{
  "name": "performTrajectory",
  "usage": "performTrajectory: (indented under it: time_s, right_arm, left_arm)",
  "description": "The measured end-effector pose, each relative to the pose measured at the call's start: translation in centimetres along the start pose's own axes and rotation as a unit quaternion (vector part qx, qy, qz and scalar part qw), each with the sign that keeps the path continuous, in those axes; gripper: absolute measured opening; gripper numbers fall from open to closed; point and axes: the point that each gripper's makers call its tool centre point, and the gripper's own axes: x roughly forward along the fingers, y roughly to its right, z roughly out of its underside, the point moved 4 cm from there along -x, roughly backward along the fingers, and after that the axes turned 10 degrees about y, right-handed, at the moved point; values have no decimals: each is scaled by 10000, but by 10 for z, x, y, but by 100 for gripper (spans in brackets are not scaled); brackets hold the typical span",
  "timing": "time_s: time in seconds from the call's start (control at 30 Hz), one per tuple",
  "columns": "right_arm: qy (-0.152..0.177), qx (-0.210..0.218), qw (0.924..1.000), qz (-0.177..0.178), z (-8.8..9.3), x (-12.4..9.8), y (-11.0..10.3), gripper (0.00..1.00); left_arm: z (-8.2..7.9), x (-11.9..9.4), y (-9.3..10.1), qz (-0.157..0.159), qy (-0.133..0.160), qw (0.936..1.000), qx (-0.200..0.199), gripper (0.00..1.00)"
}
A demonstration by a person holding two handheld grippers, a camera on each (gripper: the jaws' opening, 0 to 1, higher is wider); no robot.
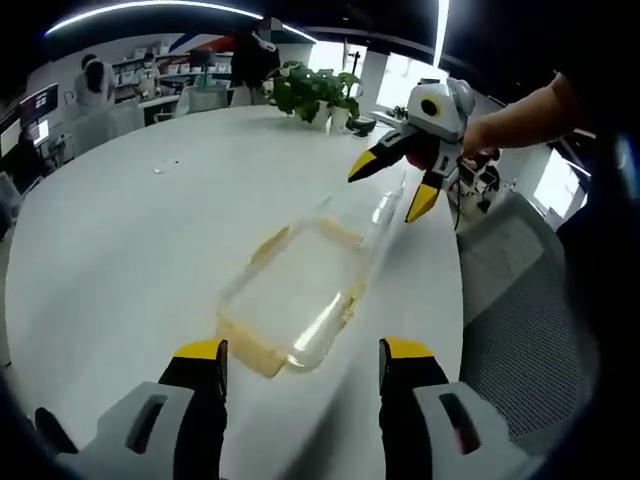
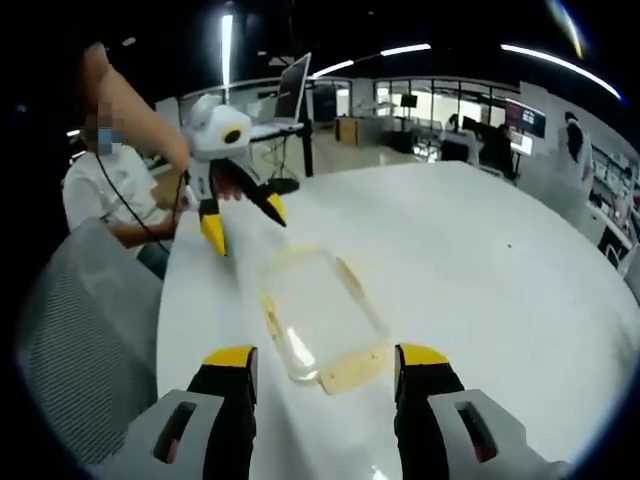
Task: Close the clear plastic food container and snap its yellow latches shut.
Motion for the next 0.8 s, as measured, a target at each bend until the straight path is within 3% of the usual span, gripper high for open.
performTrajectory:
  time_s: [0.53,0.8]
  right_arm:
    - [-565,-322,9977,-176,13,15,10,55]
    - [-803,-510,9950,-313,20,20,14,55]
  left_arm:
    - [-1,11,-15,172,-389,9979,487,61]
    - [2,16,-26,315,-734,9926,910,60]
